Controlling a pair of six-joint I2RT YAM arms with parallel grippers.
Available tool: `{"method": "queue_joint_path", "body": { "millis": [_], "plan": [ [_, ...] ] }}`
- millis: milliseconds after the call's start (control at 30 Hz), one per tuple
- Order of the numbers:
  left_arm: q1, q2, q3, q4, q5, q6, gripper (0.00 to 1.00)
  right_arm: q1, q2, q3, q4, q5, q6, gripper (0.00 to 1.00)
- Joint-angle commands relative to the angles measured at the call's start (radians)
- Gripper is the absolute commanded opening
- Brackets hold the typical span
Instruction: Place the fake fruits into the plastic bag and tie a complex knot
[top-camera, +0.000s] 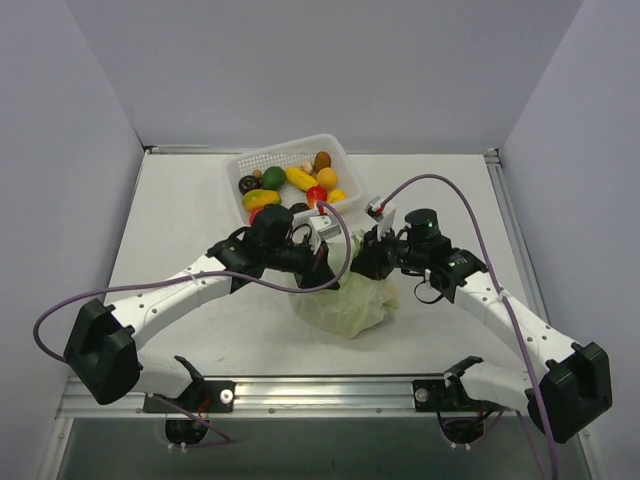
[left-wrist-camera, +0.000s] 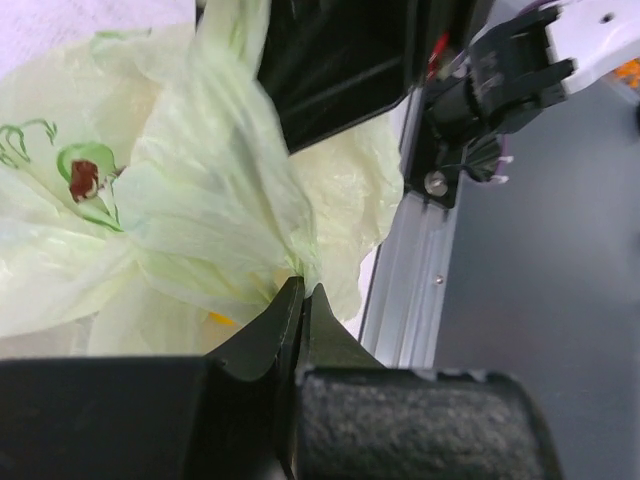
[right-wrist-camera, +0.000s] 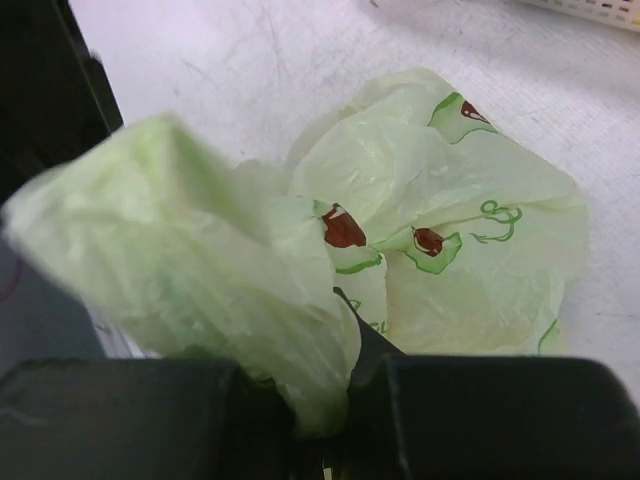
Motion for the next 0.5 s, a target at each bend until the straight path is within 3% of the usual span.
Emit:
{"method": "queue_joint_path", "body": {
  "millis": [0, 233, 300, 367, 467],
  "plan": [
    [-0.026, -0.039, -0.023, -0.033, -0.136, 0.031, 0.0, -0.004, 0.0, 0.054, 0.143, 0.042, 0.295, 0.0],
    [-0.046, 0.005, -0.041, -0.024, -0.342, -0.017, 0.0, -0.001, -0.034, -0.001, 0.246, 0.002, 0.59, 0.0],
    [-0.026, 0.025, -0.051, 0.022, -0.309, -0.072, 0.0, 0.018, -0.051, -0.019, 0.25, -0.001, 0.598, 0.0],
    [-0.014, 0.033, -0.095, 0.156, -0.209, -0.136, 0.0, 0.024, -0.069, -0.057, 0.254, 0.003, 0.621, 0.0],
    [-0.026, 0.055, -0.182, 0.46, -0.153, -0.376, 0.0, 0.039, -0.086, -0.108, 0.308, 0.022, 0.682, 0.0]
  ]
}}
